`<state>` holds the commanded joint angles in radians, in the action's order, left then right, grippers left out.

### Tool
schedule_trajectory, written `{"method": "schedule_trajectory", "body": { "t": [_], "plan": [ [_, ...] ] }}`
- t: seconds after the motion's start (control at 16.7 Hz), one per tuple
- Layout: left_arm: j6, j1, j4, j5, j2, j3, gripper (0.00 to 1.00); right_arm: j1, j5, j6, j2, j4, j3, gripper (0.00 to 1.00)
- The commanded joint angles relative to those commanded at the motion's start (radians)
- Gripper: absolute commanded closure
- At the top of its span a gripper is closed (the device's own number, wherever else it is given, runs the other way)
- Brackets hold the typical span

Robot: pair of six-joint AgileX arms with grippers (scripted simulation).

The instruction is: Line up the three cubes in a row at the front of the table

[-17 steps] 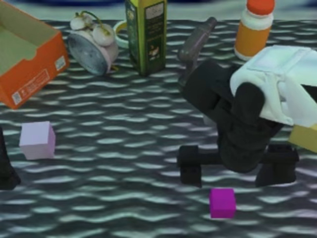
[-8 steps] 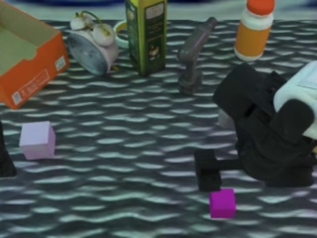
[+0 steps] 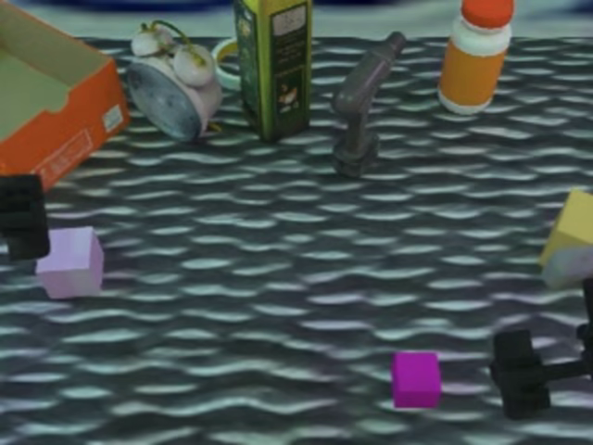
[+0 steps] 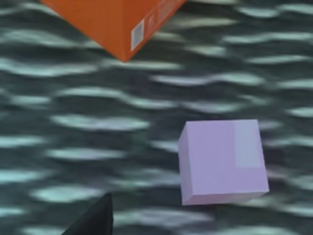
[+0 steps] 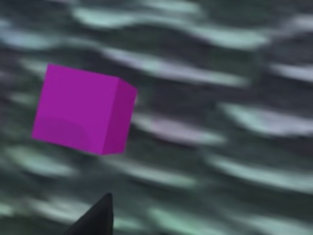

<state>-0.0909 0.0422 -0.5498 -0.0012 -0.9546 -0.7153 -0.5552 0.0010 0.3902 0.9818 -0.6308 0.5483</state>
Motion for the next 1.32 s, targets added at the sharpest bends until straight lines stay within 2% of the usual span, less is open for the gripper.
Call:
{"method": "schedule_trajectory", "body": {
  "t": [0.36, 0.72, 0.9, 1.32],
  "plan": [
    [-0.049, 0.024, -0.311, -0.001, -0.552, -0.384, 0.0, 0.257, -0.001, -0.223, -0.513, 0.289, -0.368, 0.0],
    [-0.085, 0.04, -0.505, 0.001, -0.895, -0.658, 0.0, 0.493, -0.002, -0.362, -0.912, 0.567, -0.529, 0.0],
    [-0.091, 0.043, -0.538, 0.002, -0.953, -0.711, 0.0, 0.544, -0.001, -0.389, -0.98, 0.629, -0.548, 0.0],
    [-0.089, 0.039, -0.521, 0.002, -0.962, -0.7, 0.0, 0.545, -0.001, -0.39, -0.982, 0.631, -0.548, 0.0]
  ]
}}
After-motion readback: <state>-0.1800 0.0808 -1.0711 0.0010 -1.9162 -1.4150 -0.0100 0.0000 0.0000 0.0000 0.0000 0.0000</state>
